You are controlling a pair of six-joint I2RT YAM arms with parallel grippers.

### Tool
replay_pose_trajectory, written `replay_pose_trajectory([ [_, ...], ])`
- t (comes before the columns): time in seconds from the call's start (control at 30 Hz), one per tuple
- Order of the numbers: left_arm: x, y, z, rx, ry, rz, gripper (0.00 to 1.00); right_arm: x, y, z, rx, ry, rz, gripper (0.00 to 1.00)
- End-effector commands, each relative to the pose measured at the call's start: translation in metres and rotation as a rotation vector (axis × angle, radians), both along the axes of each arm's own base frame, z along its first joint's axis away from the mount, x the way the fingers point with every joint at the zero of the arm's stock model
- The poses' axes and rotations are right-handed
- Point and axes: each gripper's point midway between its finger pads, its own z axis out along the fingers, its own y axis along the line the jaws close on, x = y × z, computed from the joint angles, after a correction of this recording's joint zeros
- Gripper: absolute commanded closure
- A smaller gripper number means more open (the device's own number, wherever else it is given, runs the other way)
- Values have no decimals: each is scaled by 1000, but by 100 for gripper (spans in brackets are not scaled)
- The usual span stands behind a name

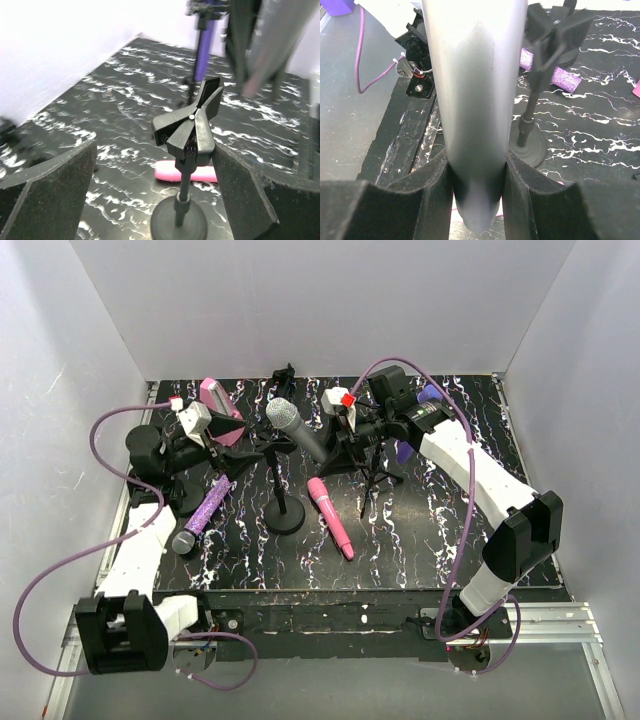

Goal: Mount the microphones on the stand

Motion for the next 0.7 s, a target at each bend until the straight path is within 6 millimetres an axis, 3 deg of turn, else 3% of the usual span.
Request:
replay_pose_trajectory([
  [0.0,-27,-18,26,-26,-55,-274,2,0,2,14,59,-45,34,99],
  [0.2,-34,-25,20,12,-88,-359,2,2,5,15,71,-41,40,99],
  [0.53,-30,-41,9,45,-75,-468,2,8,8,13,67,-42,33,99],
  [0.67,-26,-42,7,52,-71,-491,9,10,10,11,66,-46,35,99],
])
